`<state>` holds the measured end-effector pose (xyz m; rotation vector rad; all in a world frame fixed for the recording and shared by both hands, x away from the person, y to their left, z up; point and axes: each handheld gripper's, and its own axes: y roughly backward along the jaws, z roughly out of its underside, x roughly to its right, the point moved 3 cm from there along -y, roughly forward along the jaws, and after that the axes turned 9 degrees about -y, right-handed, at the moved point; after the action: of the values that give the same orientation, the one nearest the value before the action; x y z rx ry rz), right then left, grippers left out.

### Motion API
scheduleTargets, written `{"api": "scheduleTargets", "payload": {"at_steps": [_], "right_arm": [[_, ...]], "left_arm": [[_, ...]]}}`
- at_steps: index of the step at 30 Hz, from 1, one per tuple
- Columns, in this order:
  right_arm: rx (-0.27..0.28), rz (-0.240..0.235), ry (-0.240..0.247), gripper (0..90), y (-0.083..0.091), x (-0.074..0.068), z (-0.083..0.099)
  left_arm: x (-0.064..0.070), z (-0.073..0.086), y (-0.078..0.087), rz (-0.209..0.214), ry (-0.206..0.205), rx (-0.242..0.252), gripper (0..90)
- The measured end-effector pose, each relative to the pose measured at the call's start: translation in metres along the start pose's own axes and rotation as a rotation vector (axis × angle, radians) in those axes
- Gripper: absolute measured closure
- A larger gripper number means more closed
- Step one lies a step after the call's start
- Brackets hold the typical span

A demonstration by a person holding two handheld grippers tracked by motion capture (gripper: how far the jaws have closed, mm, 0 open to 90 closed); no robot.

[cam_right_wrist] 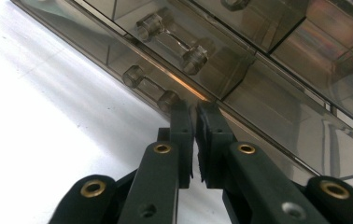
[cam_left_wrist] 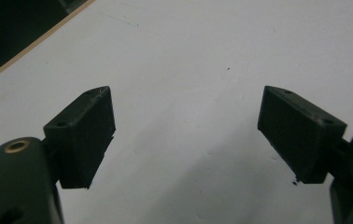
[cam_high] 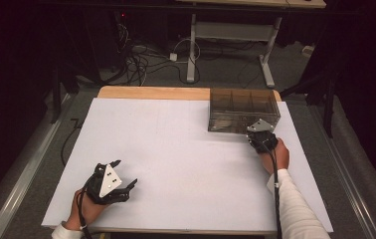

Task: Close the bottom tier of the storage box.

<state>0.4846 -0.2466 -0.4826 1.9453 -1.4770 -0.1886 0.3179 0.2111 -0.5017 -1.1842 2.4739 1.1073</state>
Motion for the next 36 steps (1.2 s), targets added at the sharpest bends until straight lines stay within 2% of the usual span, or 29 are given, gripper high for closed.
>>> {"api": "scheduleTargets", "payload": {"at_steps": [9, 15, 21, 26, 32, 36], "right_arm": [[0.017, -0.008, -0.014, 83.3, 0.004, 0.000, -0.002], [0.031, -0.011, -0.030, 78.3, 0.008, 0.000, -0.004], [0.044, -0.014, -0.045, 69.7, 0.012, -0.001, -0.005], [0.070, -0.028, -0.088, 63.3, 0.016, 0.001, -0.006], [0.089, -0.036, -0.095, 54.7, 0.019, -0.002, -0.006], [0.102, -0.027, -0.109, 45.3, 0.019, -0.003, -0.006]], "left_arm": [[0.000, 0.000, 0.000, 0.000, 0.003, 0.000, 18.2], [0.000, 0.000, 0.000, -0.001, 0.003, -0.001, 18.2], [0.000, 0.000, 0.000, -0.003, 0.002, 0.001, 18.2], [0.000, 0.000, 0.000, -0.003, 0.002, 0.000, 18.2], [0.000, 0.000, 0.000, -0.005, 0.001, -0.001, 18.2], [0.000, 0.000, 0.000, -0.005, 0.000, -0.003, 18.2]]}}
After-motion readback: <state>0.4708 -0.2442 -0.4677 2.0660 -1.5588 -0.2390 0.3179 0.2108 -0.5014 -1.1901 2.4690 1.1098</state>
